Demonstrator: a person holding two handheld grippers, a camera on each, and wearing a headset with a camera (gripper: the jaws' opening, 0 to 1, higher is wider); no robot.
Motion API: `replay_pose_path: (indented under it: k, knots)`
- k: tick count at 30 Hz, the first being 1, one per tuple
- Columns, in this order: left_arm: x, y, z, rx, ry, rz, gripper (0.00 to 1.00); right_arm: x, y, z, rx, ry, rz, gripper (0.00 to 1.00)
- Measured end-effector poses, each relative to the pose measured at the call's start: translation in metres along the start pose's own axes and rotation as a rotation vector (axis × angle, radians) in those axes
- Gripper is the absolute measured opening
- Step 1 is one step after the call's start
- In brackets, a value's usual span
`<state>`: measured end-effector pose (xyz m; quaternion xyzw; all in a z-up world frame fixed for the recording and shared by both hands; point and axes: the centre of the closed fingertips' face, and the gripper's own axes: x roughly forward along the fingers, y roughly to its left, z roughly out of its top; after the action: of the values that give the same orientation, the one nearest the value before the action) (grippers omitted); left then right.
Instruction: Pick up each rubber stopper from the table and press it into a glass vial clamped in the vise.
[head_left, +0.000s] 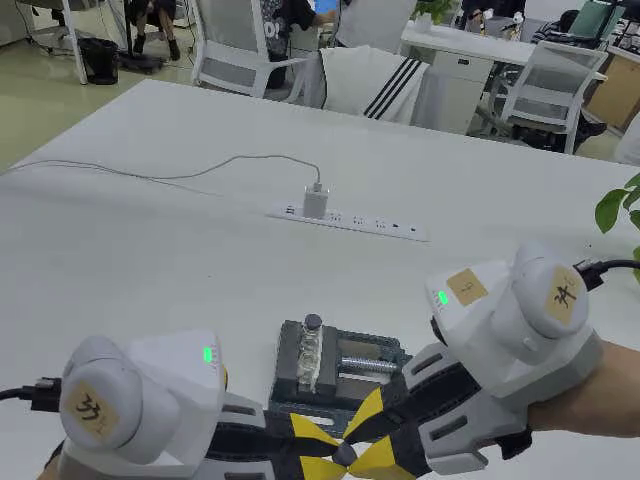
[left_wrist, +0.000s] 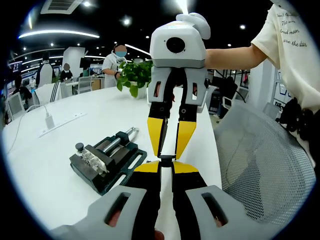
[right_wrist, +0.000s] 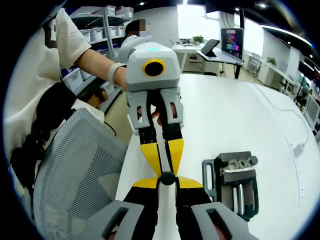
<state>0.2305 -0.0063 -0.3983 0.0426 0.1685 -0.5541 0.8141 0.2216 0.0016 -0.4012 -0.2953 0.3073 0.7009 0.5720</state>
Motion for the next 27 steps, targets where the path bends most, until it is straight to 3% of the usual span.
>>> replay_pose_path:
  k: [11,13,27]
  knots:
    - [0.0018,-0.0056,0.0003,0.078,0.018,-0.033,0.04,-0.0024,0.0045,-0.0018,0.01,0.015,0.04,0.07]
    - [0.0023,-0.0091,-0.0006,0.083,0.024,-0.05,0.04,-0.0023,0.0084,-0.0032,0.012,0.017,0.067,0.07]
    - [0.0016,-0.0064,0.0016,0.043,-0.002,-0.021,0.04,-0.005,0.0063,-0.0011,0.008,0.014,0.053,0.06]
